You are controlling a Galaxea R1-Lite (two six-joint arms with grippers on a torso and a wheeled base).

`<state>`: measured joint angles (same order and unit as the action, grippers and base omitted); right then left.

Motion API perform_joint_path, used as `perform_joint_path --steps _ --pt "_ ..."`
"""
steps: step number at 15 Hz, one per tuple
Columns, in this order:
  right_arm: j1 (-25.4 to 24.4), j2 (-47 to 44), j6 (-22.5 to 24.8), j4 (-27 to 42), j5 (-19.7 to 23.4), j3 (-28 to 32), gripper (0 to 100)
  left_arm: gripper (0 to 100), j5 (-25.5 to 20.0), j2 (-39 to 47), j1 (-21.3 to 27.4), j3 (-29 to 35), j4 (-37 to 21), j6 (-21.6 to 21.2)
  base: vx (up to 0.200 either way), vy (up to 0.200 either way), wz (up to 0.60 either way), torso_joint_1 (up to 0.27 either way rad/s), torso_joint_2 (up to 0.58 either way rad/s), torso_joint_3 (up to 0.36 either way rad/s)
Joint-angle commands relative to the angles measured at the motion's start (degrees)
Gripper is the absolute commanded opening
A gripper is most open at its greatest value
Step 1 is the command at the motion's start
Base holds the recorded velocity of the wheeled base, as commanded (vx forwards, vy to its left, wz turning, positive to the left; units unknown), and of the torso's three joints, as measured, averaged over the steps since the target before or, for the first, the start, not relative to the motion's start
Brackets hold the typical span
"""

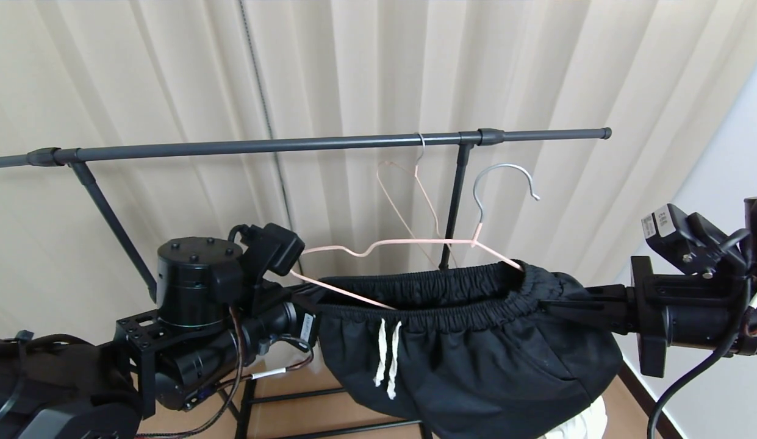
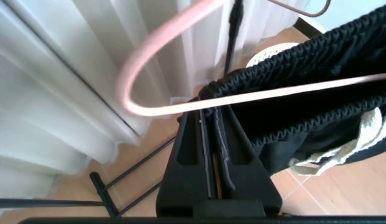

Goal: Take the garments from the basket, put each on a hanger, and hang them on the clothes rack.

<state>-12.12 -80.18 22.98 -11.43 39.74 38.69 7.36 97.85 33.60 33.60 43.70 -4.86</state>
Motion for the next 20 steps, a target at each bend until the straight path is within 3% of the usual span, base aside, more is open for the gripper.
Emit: perform_joint_path --steps 1,10,20 --pt "0.78 -0.24 0.14 0.01 -0.01 0.15 0 0 0.11 -1.09 -2.13 -0.37 -0.02 0.03 0.000 0.000 0.00 0.000 0.00 0.000" --pt "2.36 0.37 1.72 0.10 -0.01 -0.37 0 0 -0.07 -0.21 -6.53 2.00 -0.11 -0.06 0.000 0.000 0.00 0.000 0.00 0.000" --pt "2.89 0.46 11.56 0.27 -0.01 -3.45 0 0 0.11 1.37 -9.43 5.95 -0.55 -0.15 0.000 0.000 0.00 0.000 0.00 0.000"
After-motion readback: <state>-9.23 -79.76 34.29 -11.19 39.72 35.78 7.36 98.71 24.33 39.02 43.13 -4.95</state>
